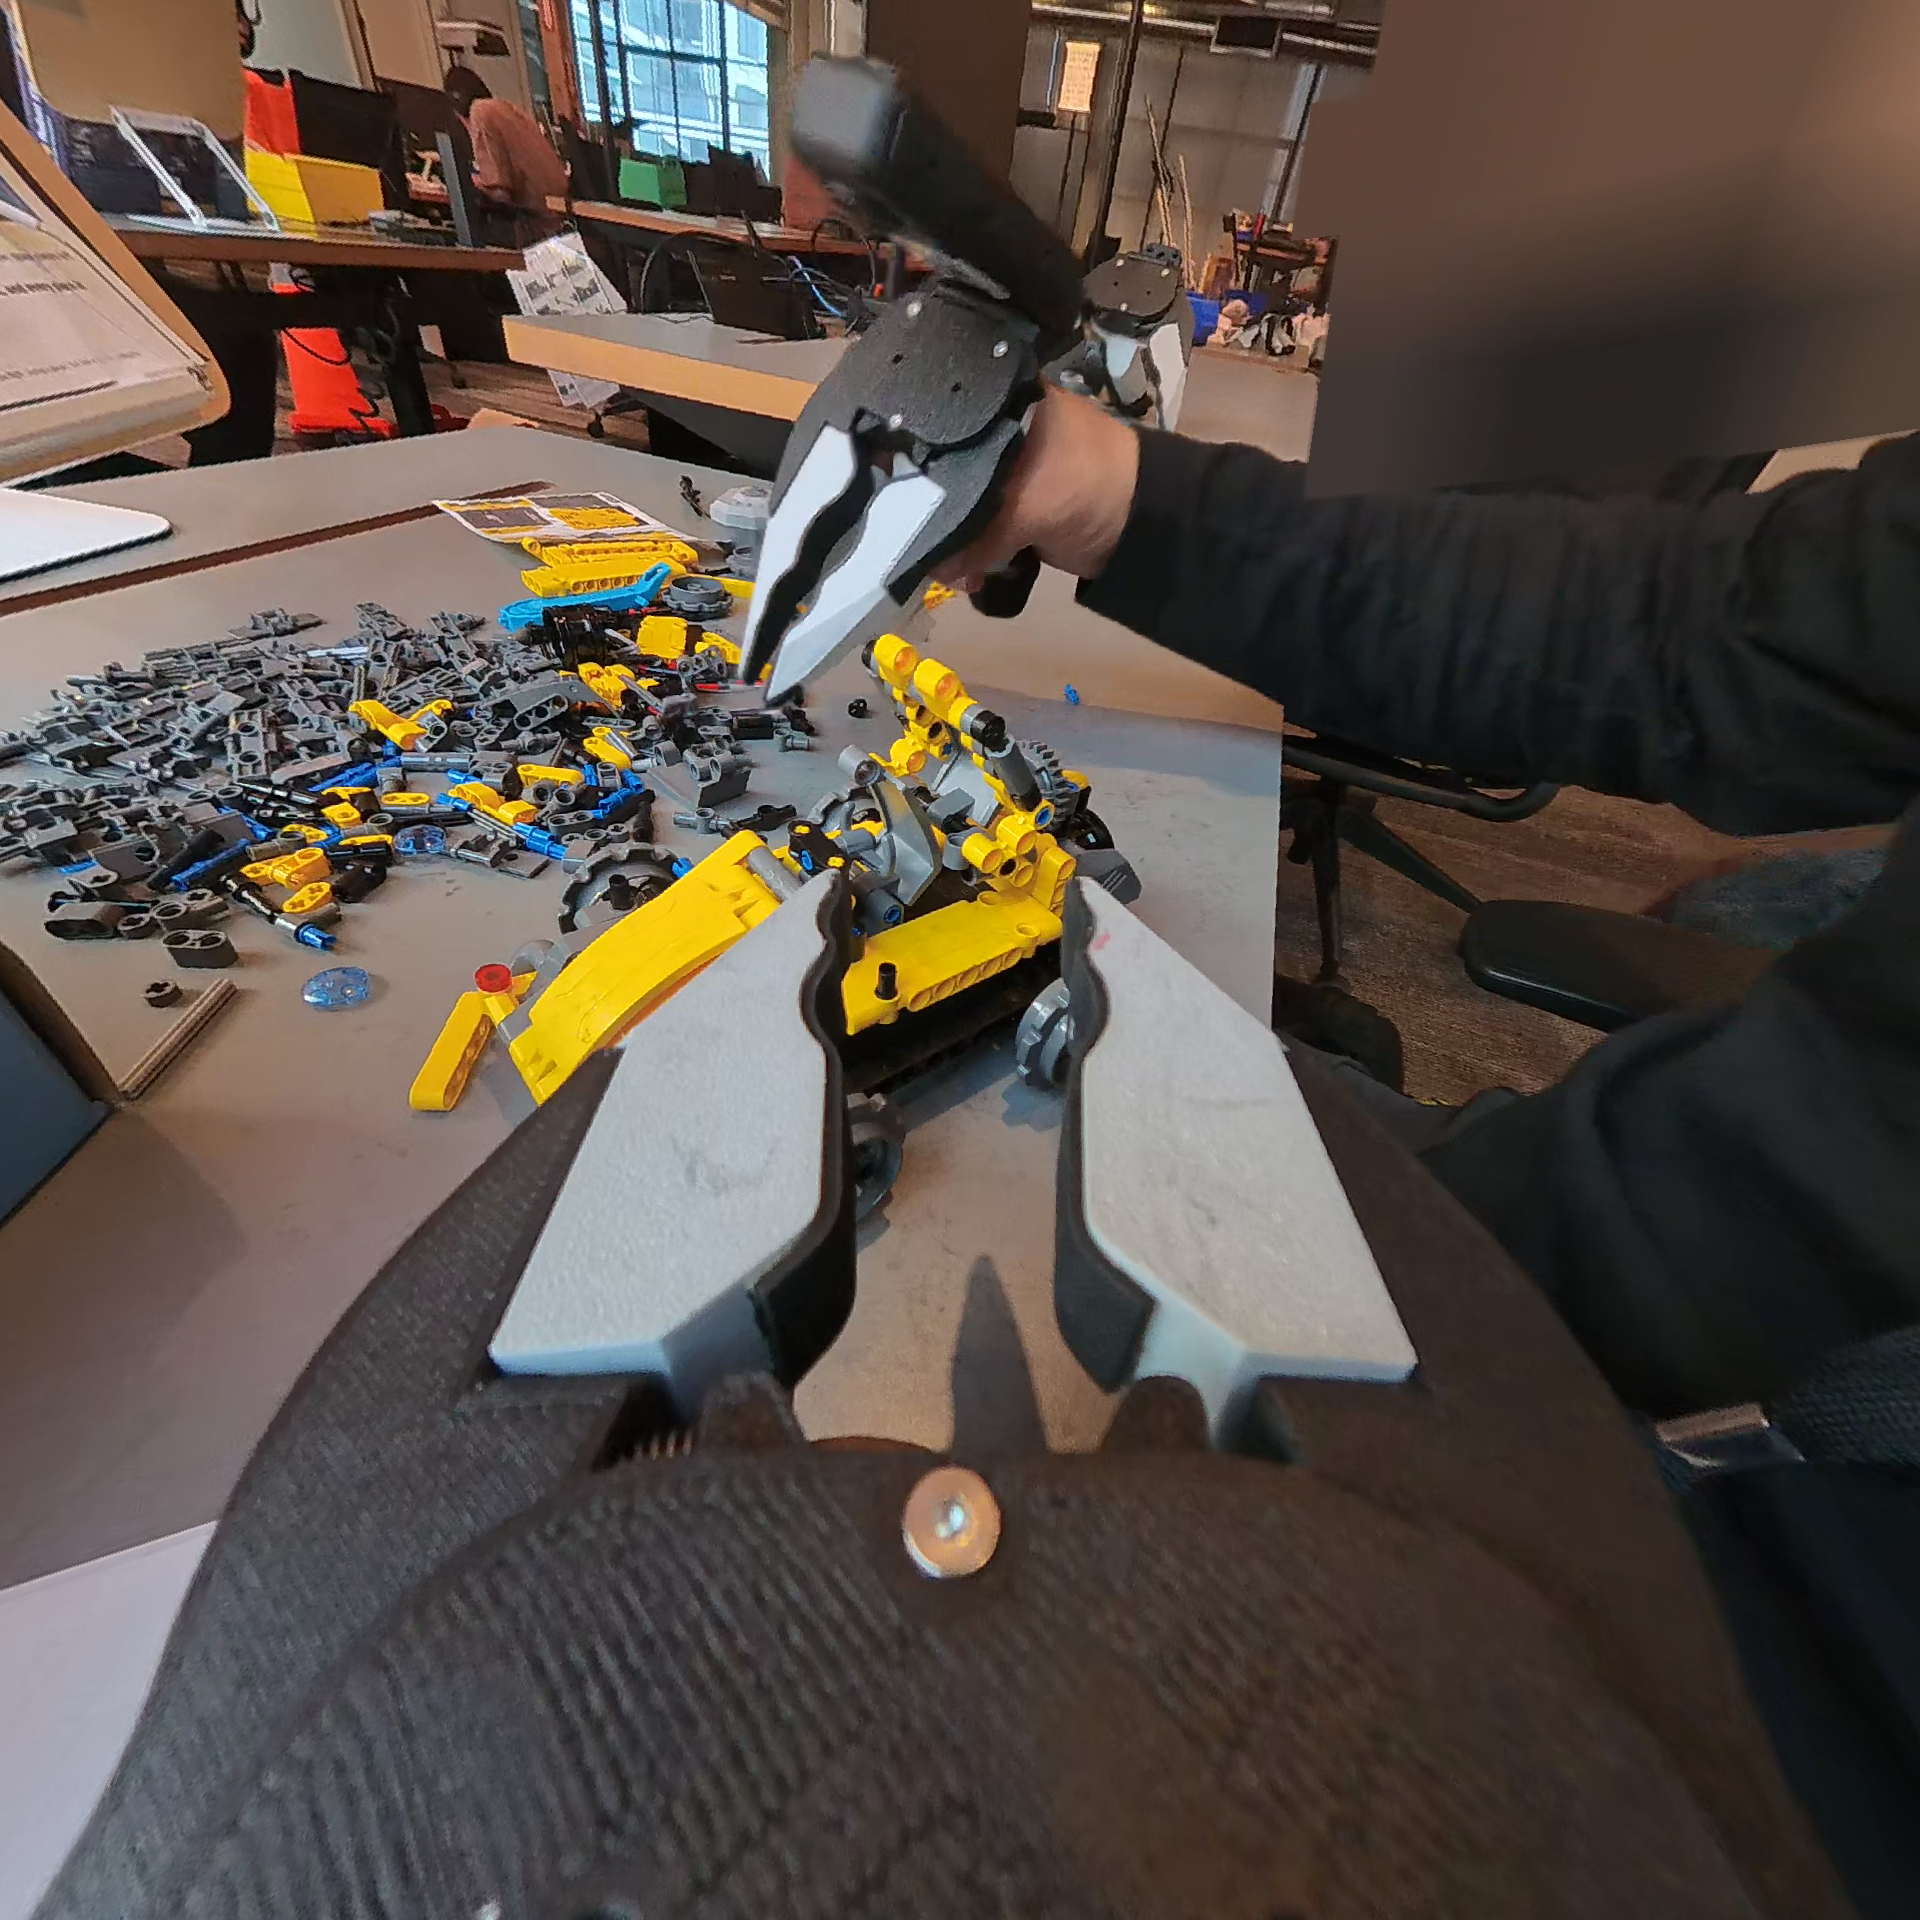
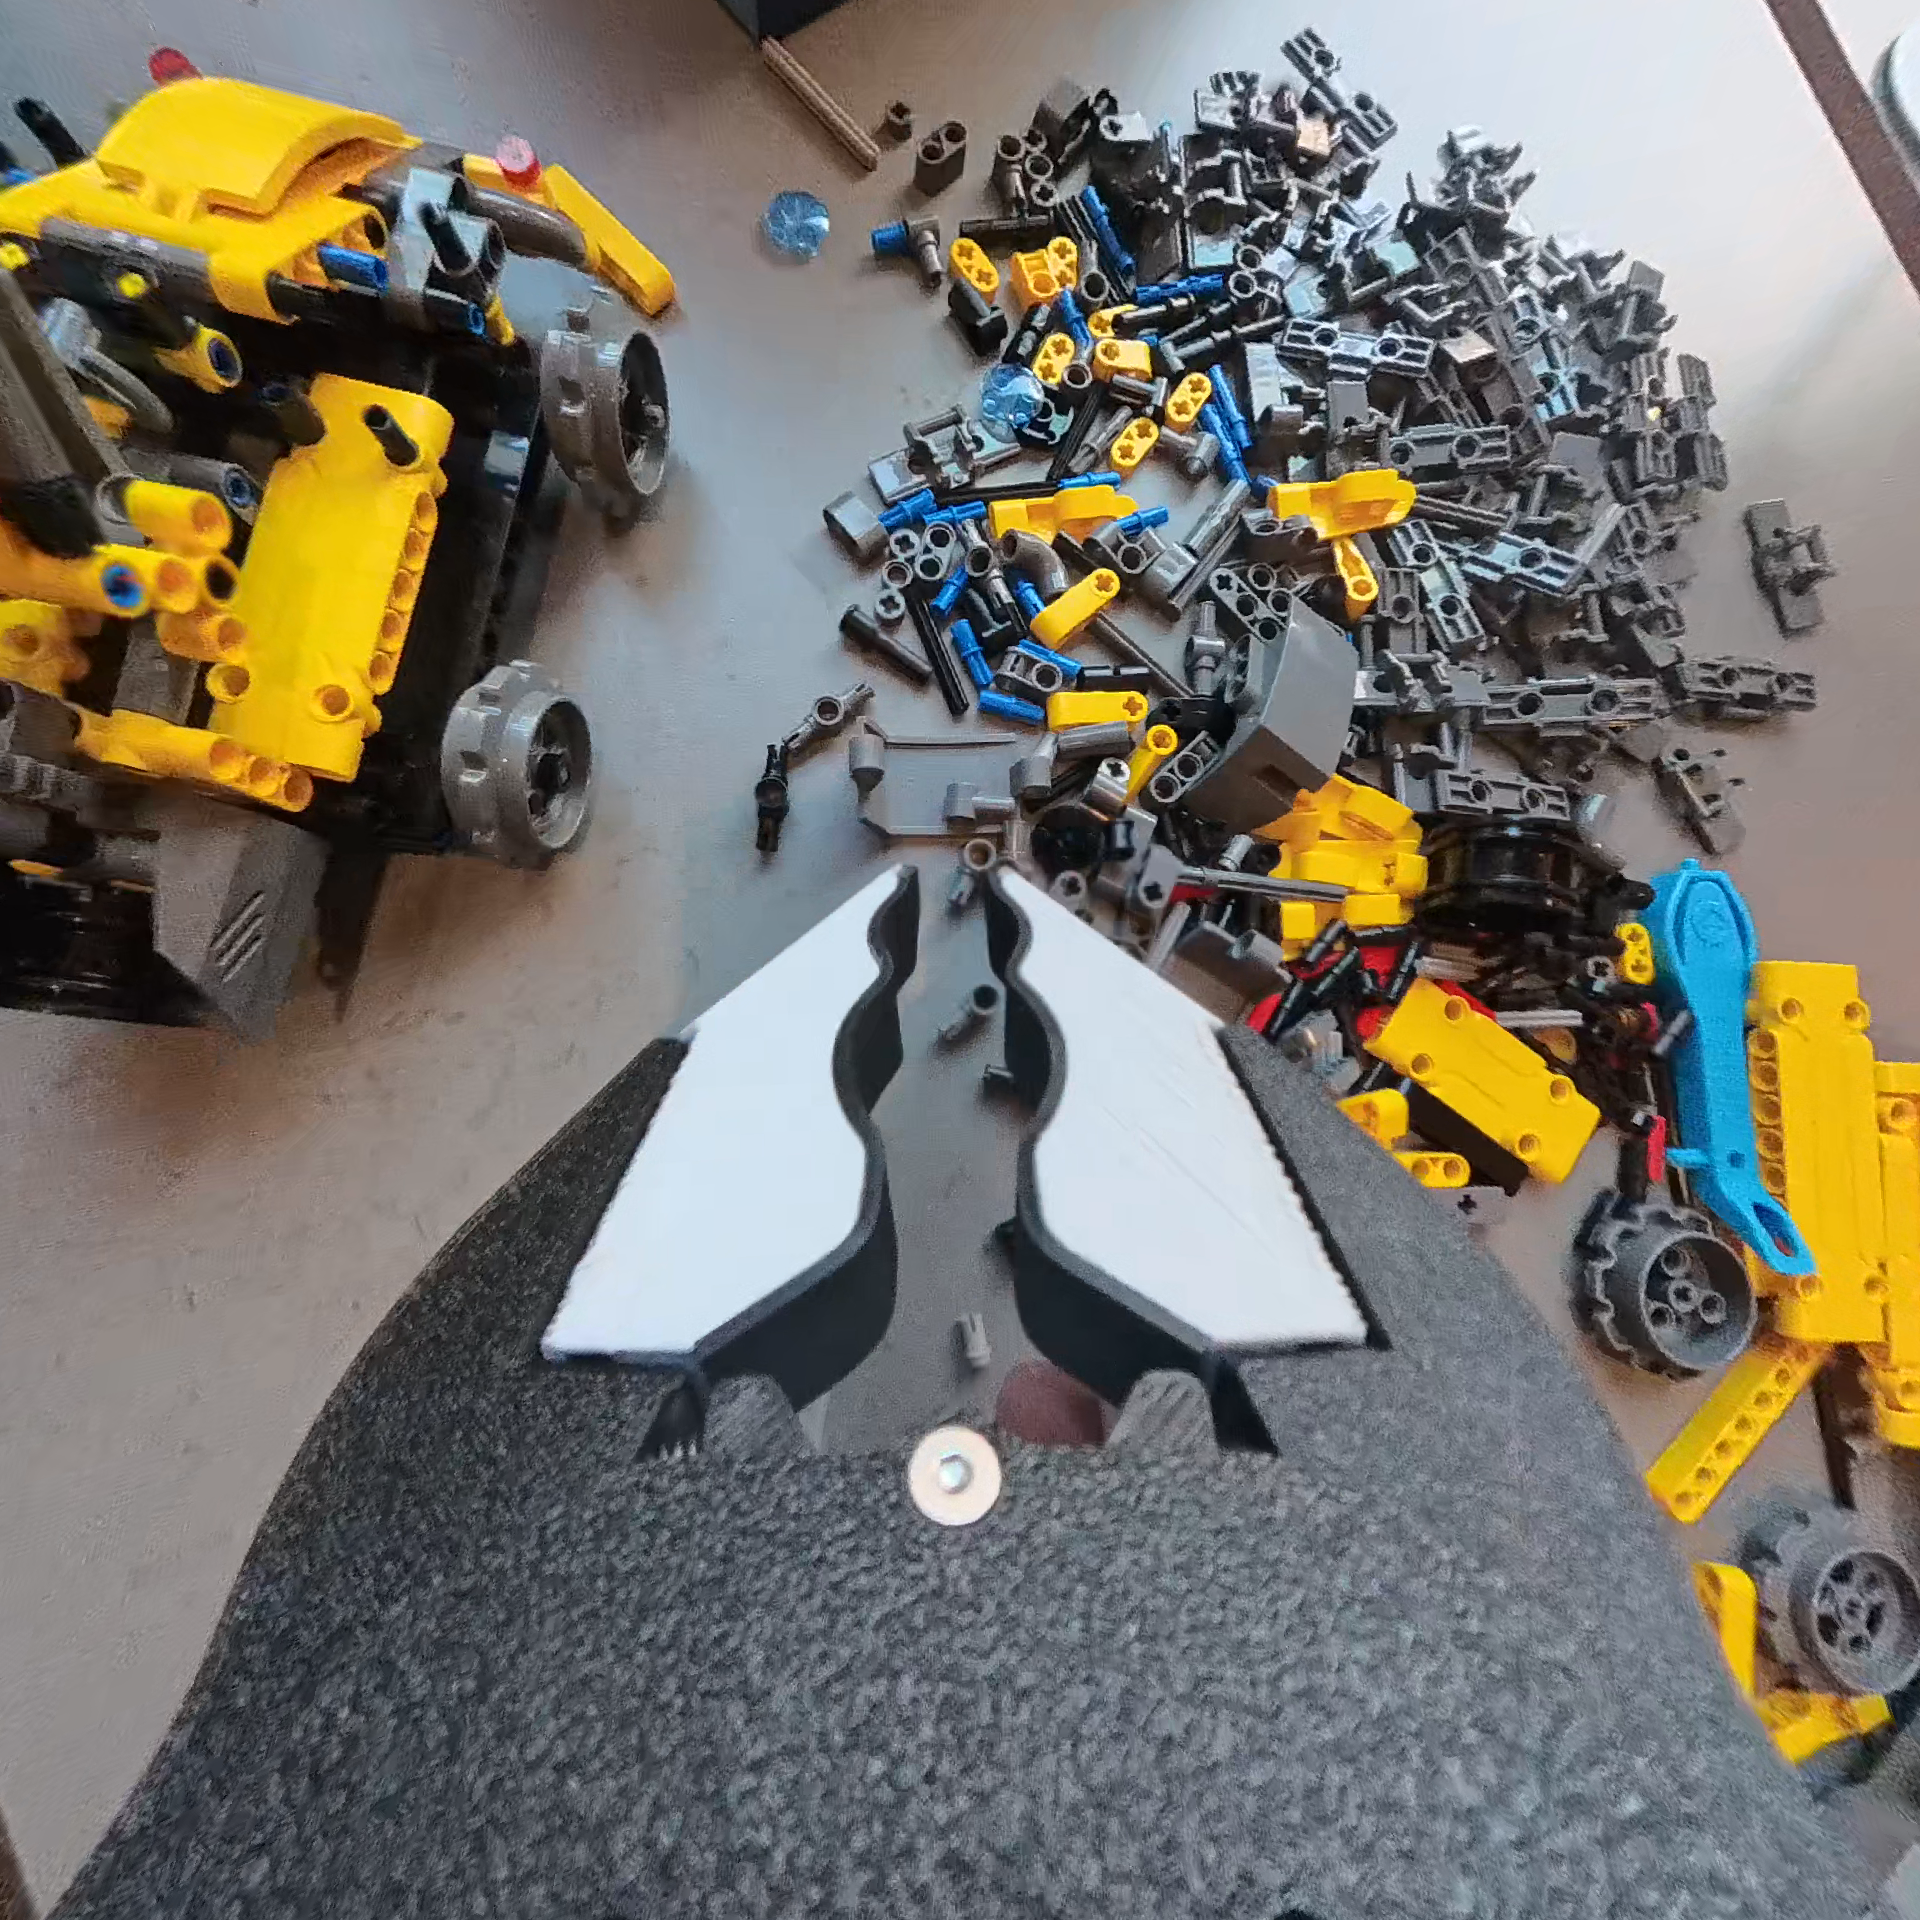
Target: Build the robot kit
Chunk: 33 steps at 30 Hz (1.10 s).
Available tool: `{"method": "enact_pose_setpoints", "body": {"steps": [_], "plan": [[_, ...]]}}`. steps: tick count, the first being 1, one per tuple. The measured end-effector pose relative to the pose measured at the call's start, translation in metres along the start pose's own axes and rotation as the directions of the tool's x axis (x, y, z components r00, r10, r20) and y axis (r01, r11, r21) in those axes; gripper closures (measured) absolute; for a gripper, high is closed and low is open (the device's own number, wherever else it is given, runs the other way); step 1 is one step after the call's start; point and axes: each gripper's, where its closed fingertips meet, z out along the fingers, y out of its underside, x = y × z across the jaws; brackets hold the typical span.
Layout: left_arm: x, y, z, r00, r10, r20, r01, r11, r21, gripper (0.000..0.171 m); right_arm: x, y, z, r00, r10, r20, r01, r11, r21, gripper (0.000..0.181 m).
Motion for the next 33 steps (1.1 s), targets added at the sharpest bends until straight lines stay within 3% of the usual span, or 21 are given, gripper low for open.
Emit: {"method": "enact_pose_setpoints", "body": {"steps": [3, 5, 7, 9, 11, 14, 17, 20, 24, 28, 33], "plan": [[0.0, 0.0, 0.0, 1.0, -0.001, 0.001, 0.001, 1.0, 0.004, 0.134, 0.02, 0.0, -0.015, 0.995, 0.057, -0.086, -0.054, 0.998, 0.04, 0.171], [-0.001, -0.001, 0.0, 1.0, -0.005, 0.004, 0.005, 1.0, 0.005, 0.135, 0.03, 0.003, -0.019, 0.985, 0.163, -0.063, -0.159, 0.985, 0.061, 0.163], [-0.003, -0.001, -0.001, 1.0, -0.008, 0.016, 0.008, 1.0, 0.011, 0.135, 0.035, 0.017, -0.017, 0.978, 0.202, -0.055, -0.204, 0.979, -0.025, 0.16], [-0.008, -0.003, -0.001, 0.998, -0.009, 0.054, 0.008, 1.0, 0.022, 0.134, 0.053, 0.018, -0.018, 0.973, 0.168, -0.16, -0.176, 0.984, -0.035, 0.163], [-0.02, -0.009, -0.003, 0.992, 0.007, 0.13, -0.013, 0.999, 0.048, 0.134, 0.075, 0.007, -0.019, 0.945, 0.23, -0.234, -0.236, 0.972, 0.0, 0.169], [-0.04, -0.03, 0.001, 0.978, 0.036, 0.204, -0.043, 0.999, 0.033, 0.136, 0.098, -0.029, -0.011, 0.912, 0.354, -0.209, -0.337, 0.935, 0.112, 0.165], [-0.069, -0.058, 0.014, 0.967, 0.044, 0.25, -0.047, 0.999, 0.003, 0.133, 0.114, -0.059, 0.006, 0.918, 0.346, -0.192, -0.318, 0.934, 0.162, 0.167], [-0.096, -0.073, 0.03, 0.96, 0.064, 0.271, -0.067, 0.998, 0.002, 0.133, 0.114, -0.066, 0.032, 0.932, 0.318, -0.174, -0.301, 0.946, 0.117, 0.169], [-0.104, -0.063, 0.047, 0.965, 0.102, 0.242, -0.104, 0.995, -0.004, 0.135, 0.105, -0.042, 0.058, 0.958, 0.203, -0.201, -0.217, 0.975, -0.051, 0.171], [-0.091, -0.035, 0.056, 0.973, 0.14, 0.182, -0.134, 0.99, -0.047, 0.142, 0.102, -0.034, 0.07, 0.968, 0.194, -0.16, -0.212, 0.972, -0.104, 0.172], [-0.087, -0.024, 0.064, 0.985, 0.112, 0.128, -0.104, 0.992, -0.067, 0.141, 0.097, -0.035, 0.082, 0.982, 0.151, -0.113, -0.167, 0.974, -0.153, 0.169]]}}
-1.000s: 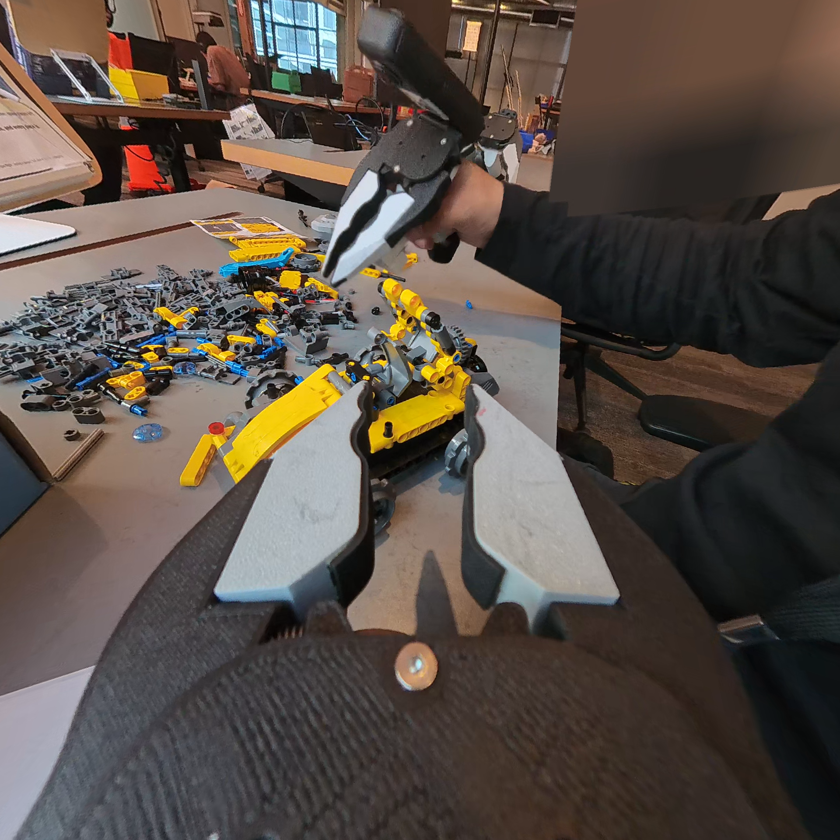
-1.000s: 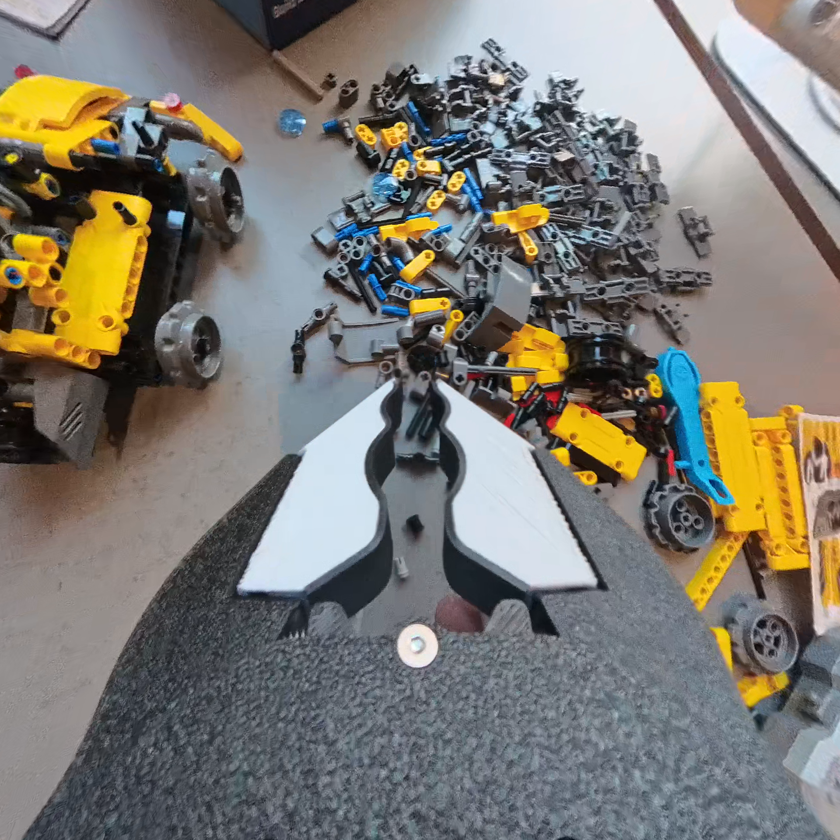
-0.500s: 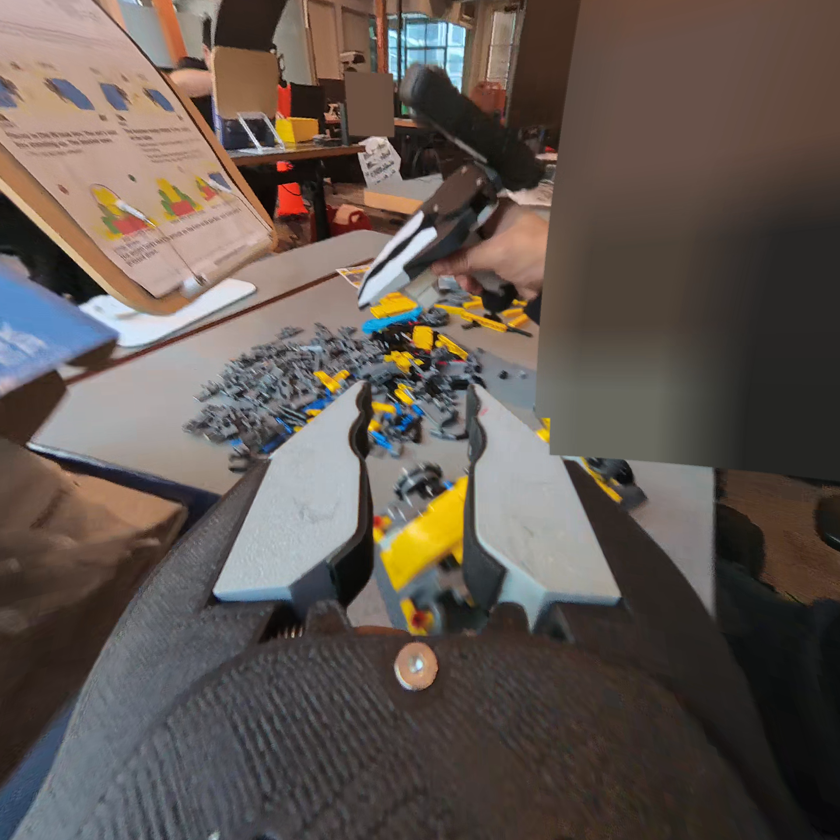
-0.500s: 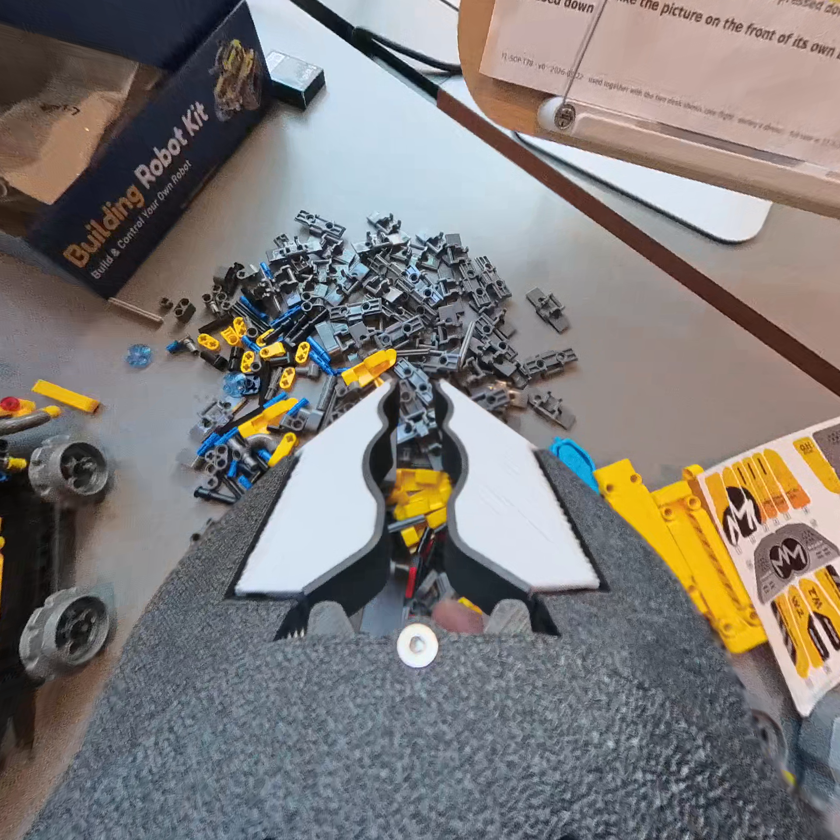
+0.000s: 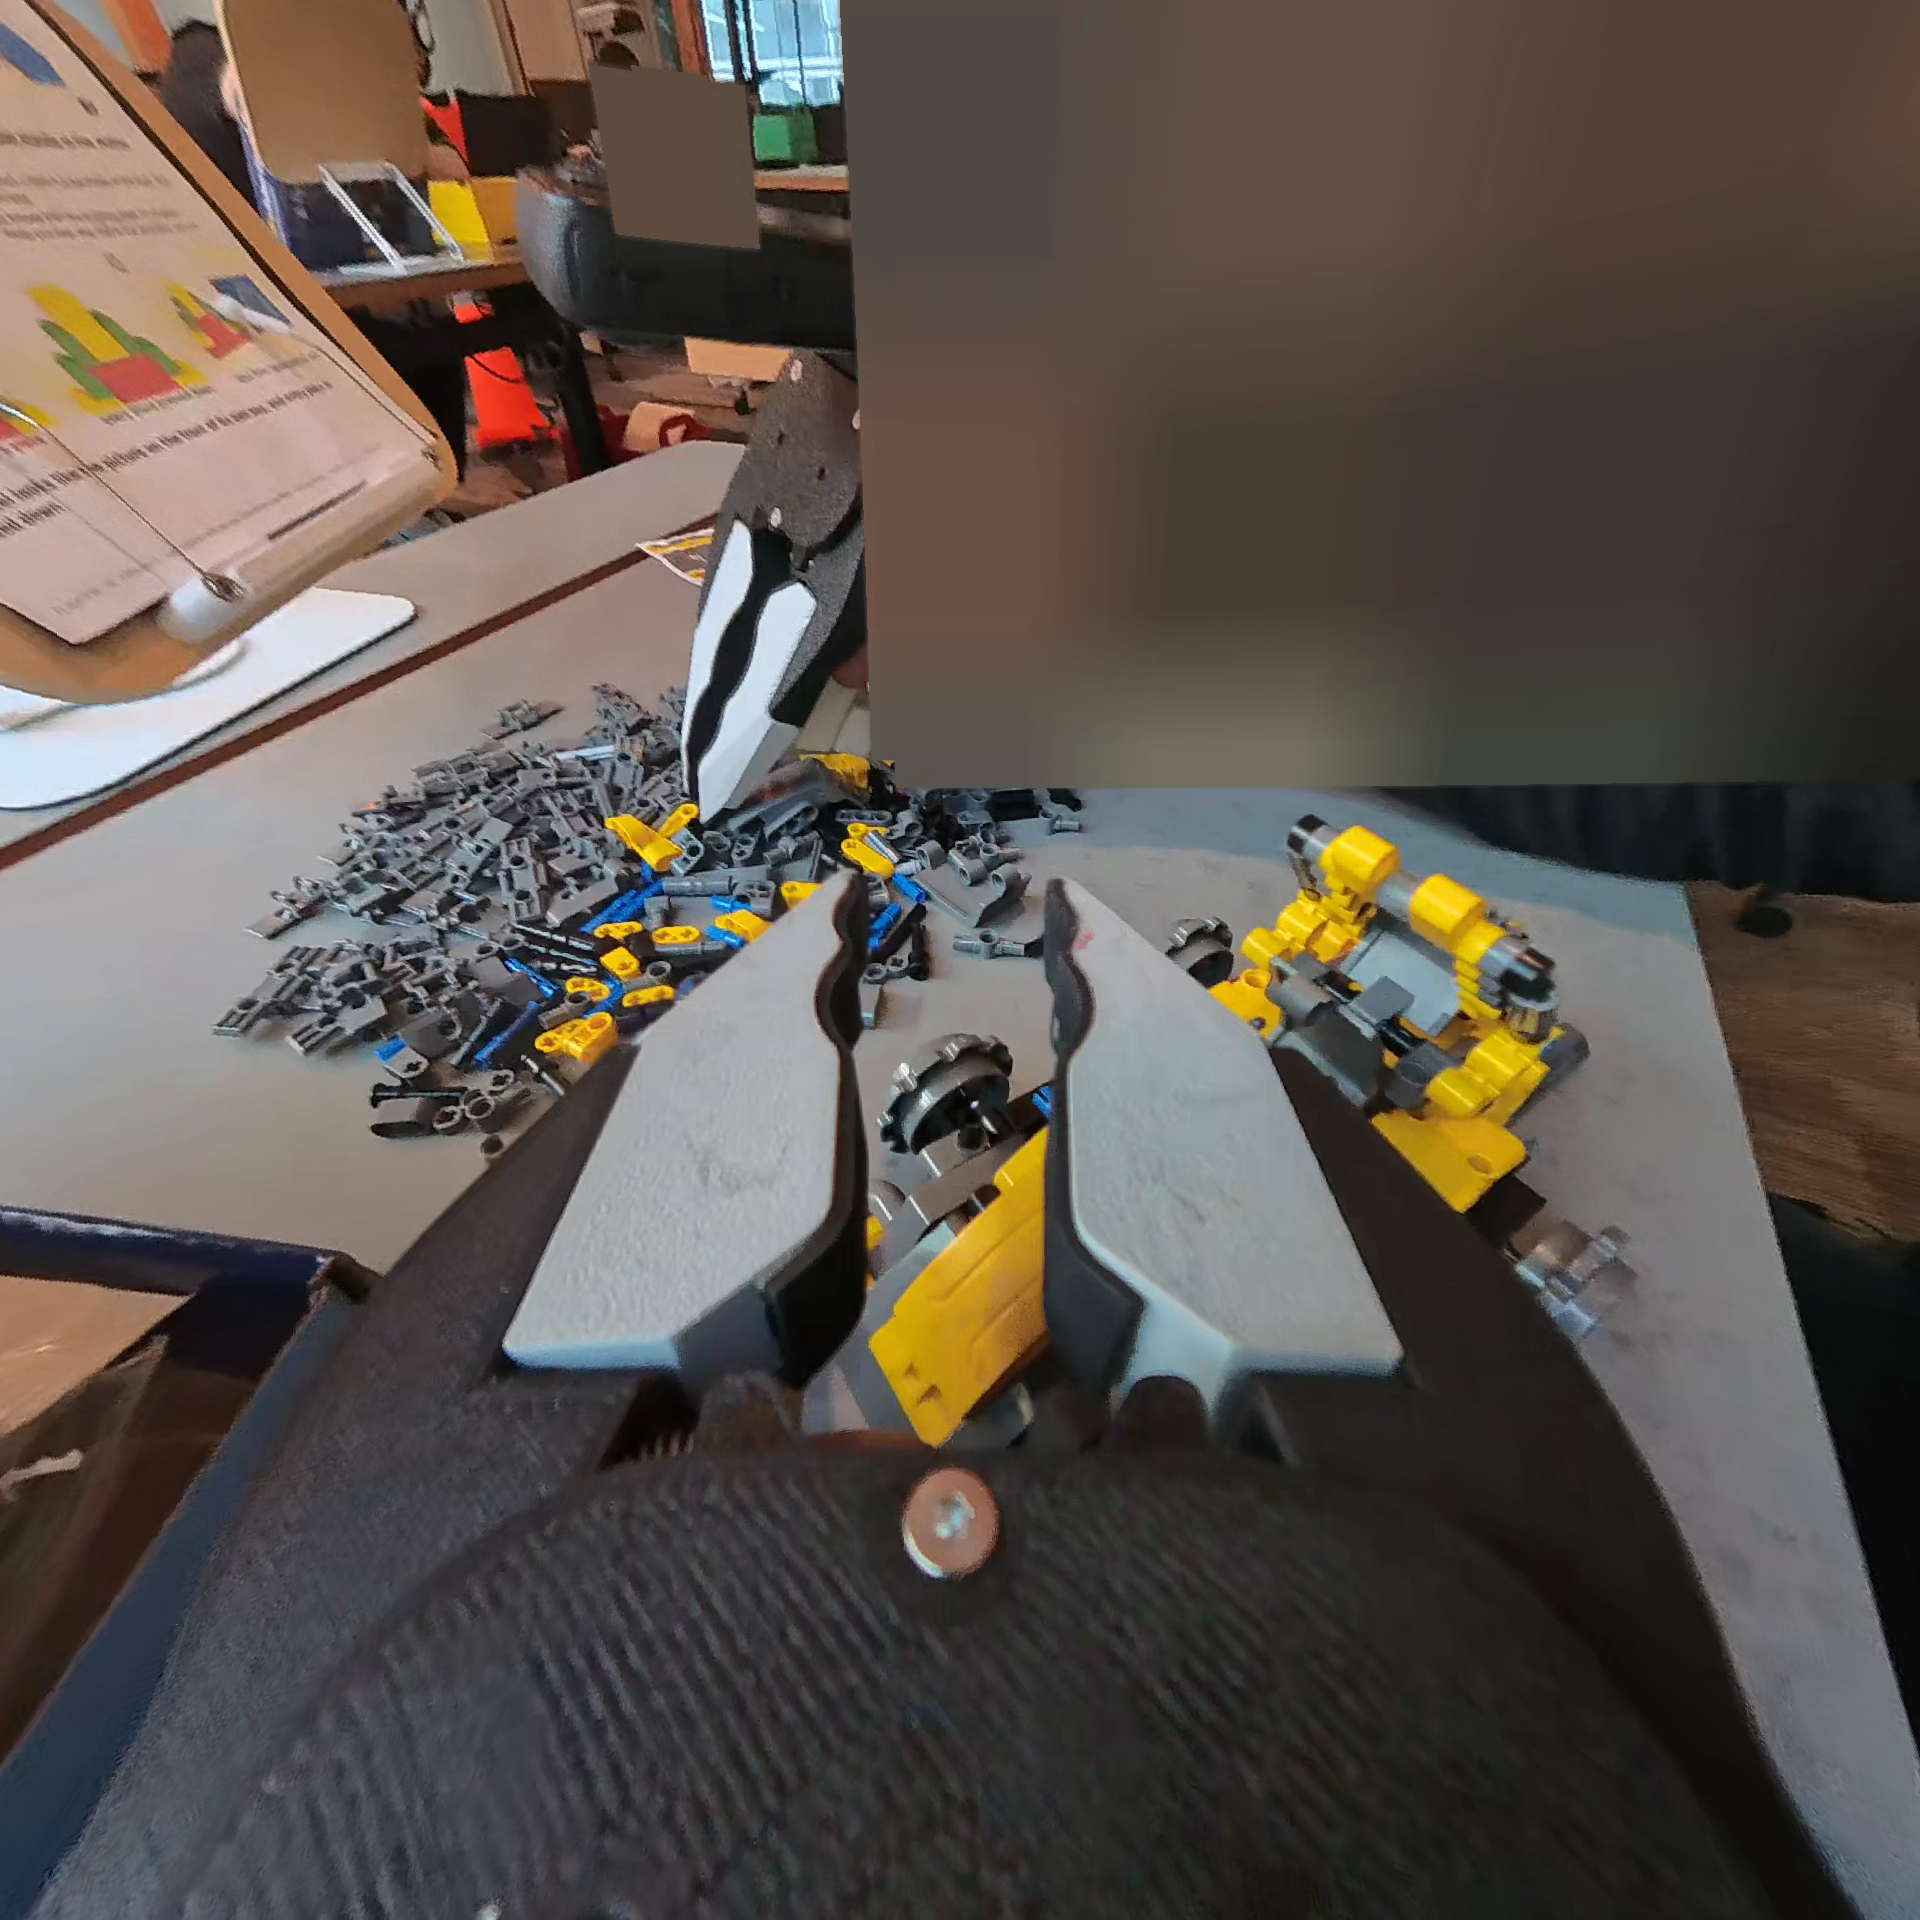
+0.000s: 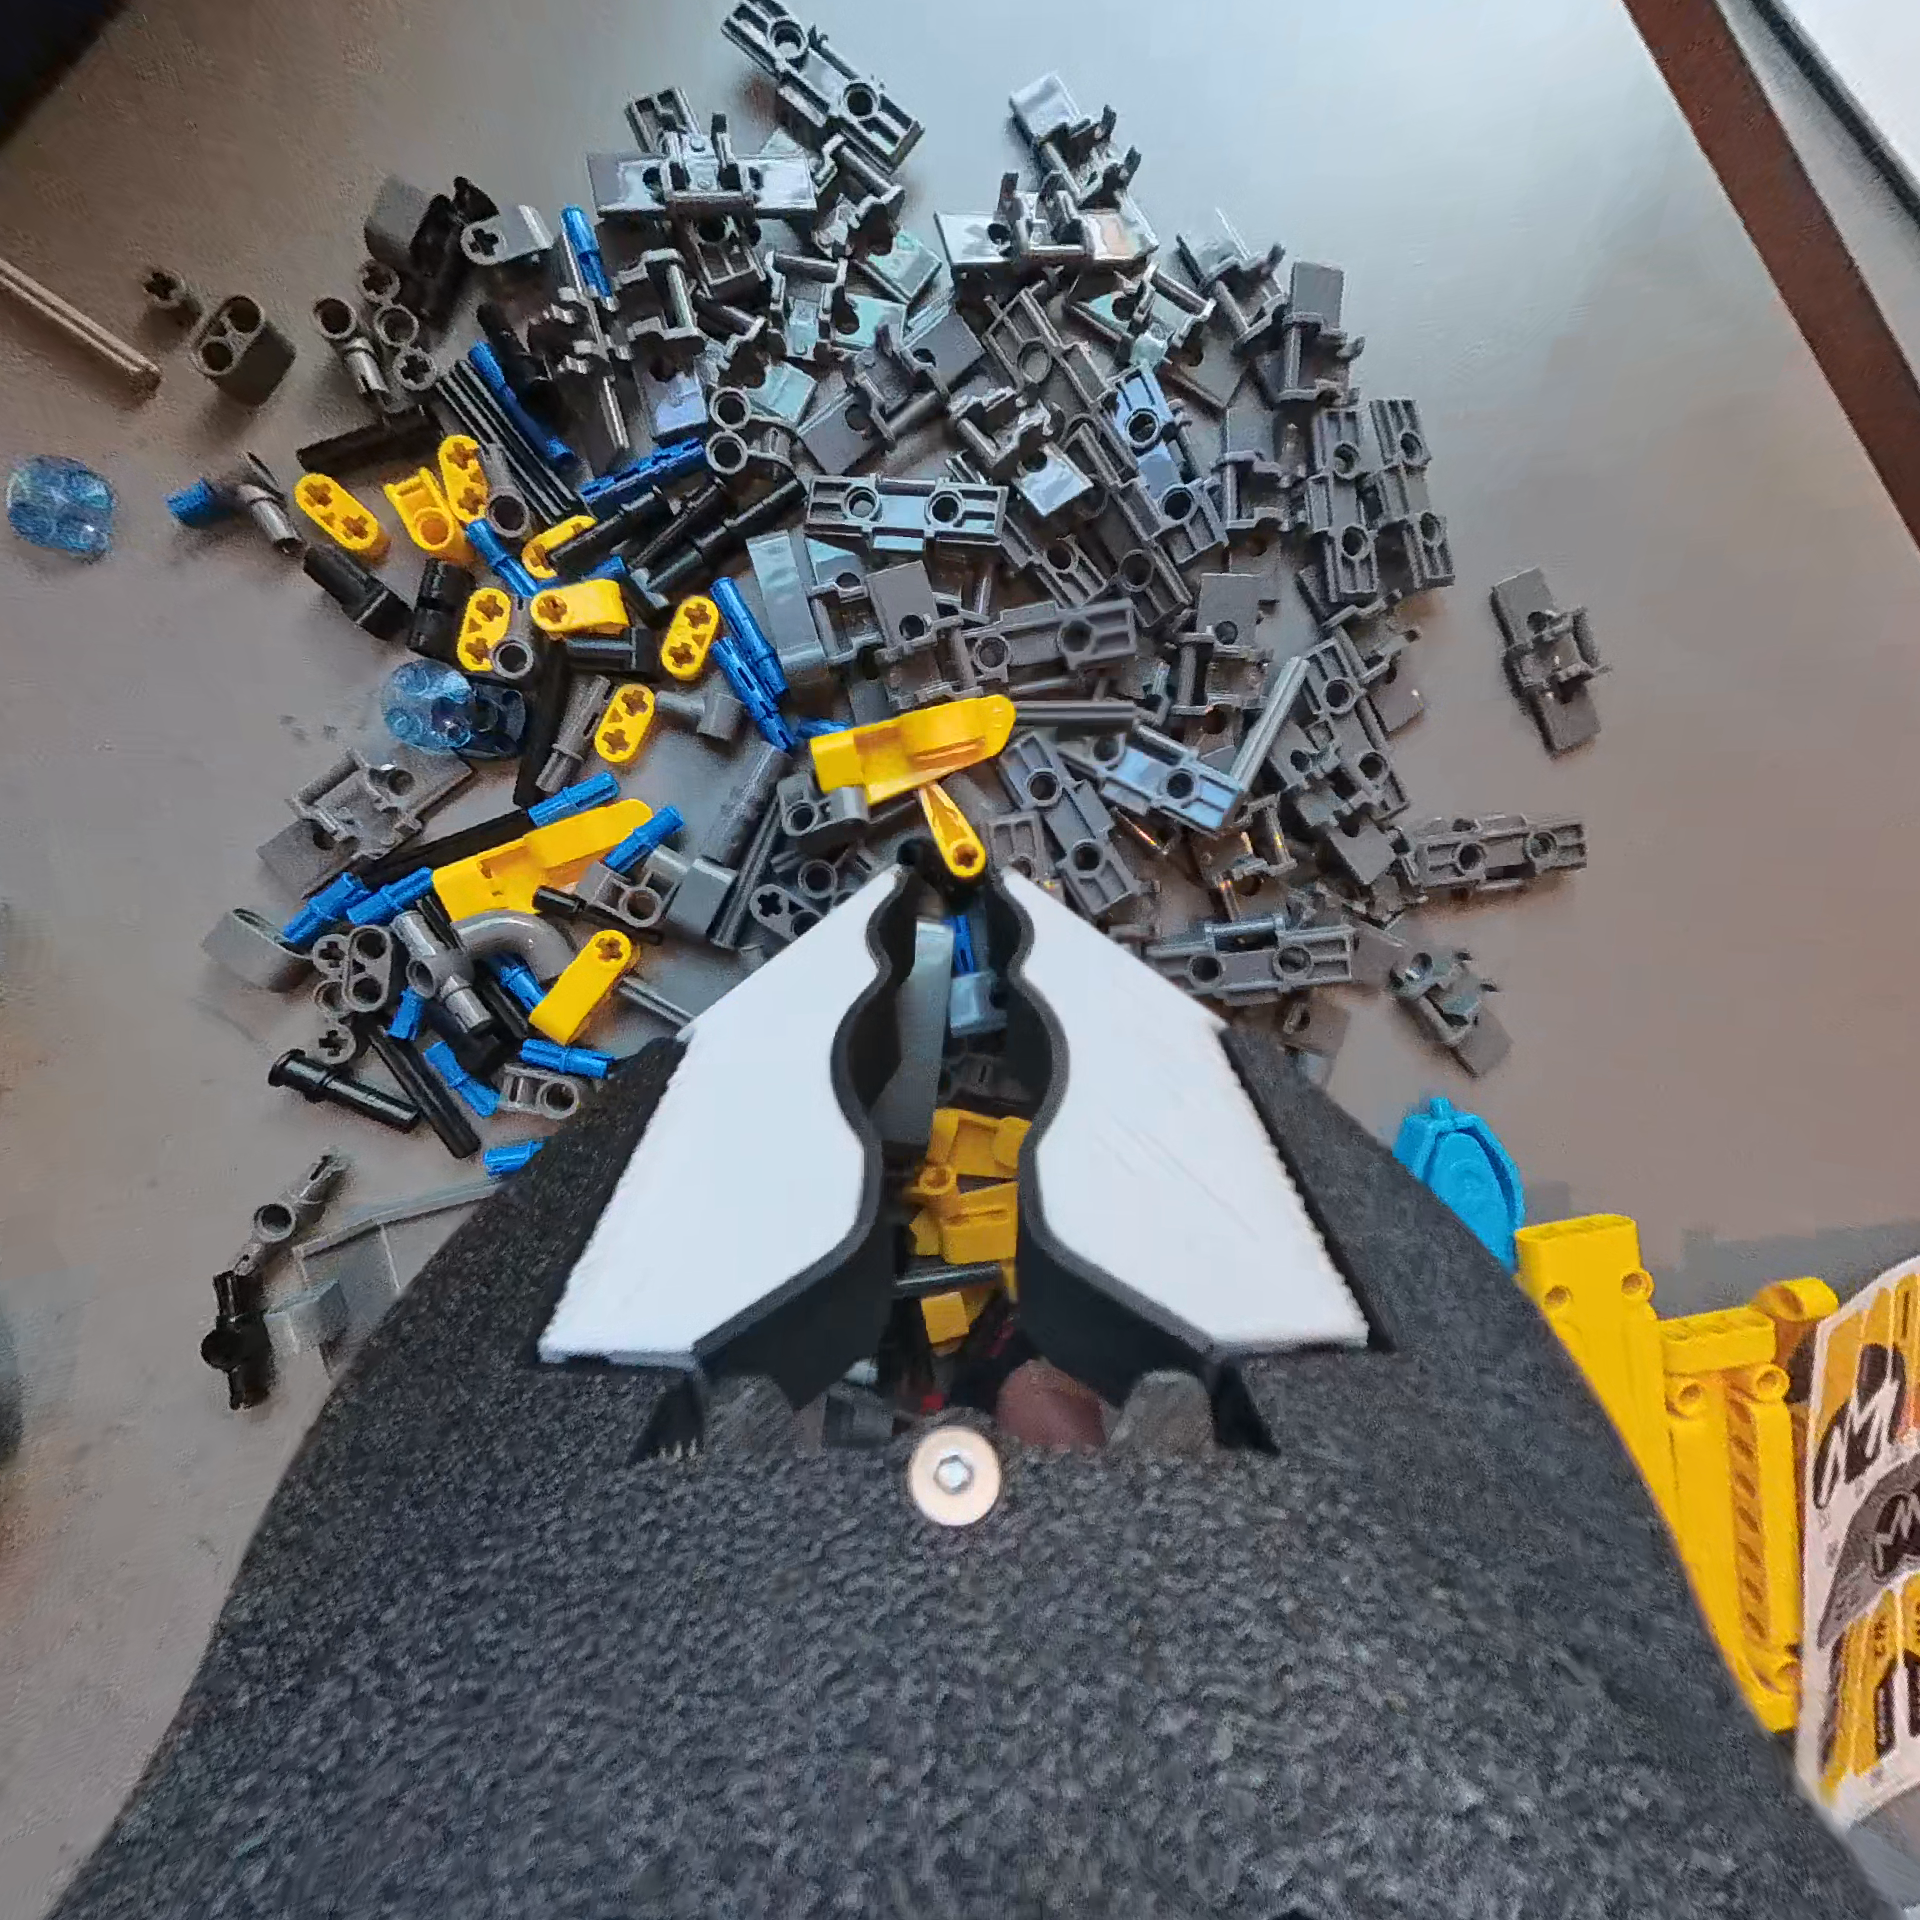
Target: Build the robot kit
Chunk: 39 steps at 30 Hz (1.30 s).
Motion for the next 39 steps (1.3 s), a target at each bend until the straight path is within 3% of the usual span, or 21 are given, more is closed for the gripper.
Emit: {"method": "enact_pose_setpoints", "body": {"steps": [8, 15, 17, 24, 26, 30, 39], "plan": [[0.004, -0.001, -0.001, 0.997, -0.061, -0.05, 0.061, 0.998, 0.008, 0.14, -0.01, -0.007, 0.004, 0.981, -0.135, 0.141, 0.147, 0.986, -0.077, 0.164], [0.013, -0.001, 0.0, 0.997, -0.036, -0.075, 0.036, 0.999, -0.003, 0.14, -0.014, -0.009, 0.005, 0.955, -0.136, 0.263, 0.17, 0.979, -0.111, 0.172], [0.013, 0.0, 0.001, 0.996, -0.039, -0.078, 0.039, 0.999, -0.005, 0.14, -0.013, -0.01, 0.003, 0.958, -0.122, 0.261, 0.153, 0.983, -0.1, 0.181], [0.013, 0.002, 0.002, 0.994, -0.061, -0.09, 0.059, 0.998, -0.018, 0.14, -0.004, -0.014, -0.015, 0.966, -0.01, 0.258, 0.015, 1.0, -0.017, 0.181], [0.015, 0.003, 0.003, 0.994, -0.055, -0.093, 0.053, 0.998, -0.022, 0.14, -0.003, -0.014, -0.017, 0.961, 0.012, 0.275, -0.007, 1.0, -0.019, 0.172], [0.017, 0.004, 0.005, 0.994, -0.052, -0.099, 0.049, 0.998, -0.032, 0.14, 0.001, -0.006, -0.006, 0.979, -0.056, 0.198, 0.073, 0.994, -0.081, 0.172], [0.015, 0.005, 0.004, 0.993, -0.061, -0.1, 0.058, 0.998, -0.034, 0.14, -0.007, -0.009, 0.006, 0.975, -0.099, 0.198, 0.127, 0.983, -0.133, 0.175]]}}
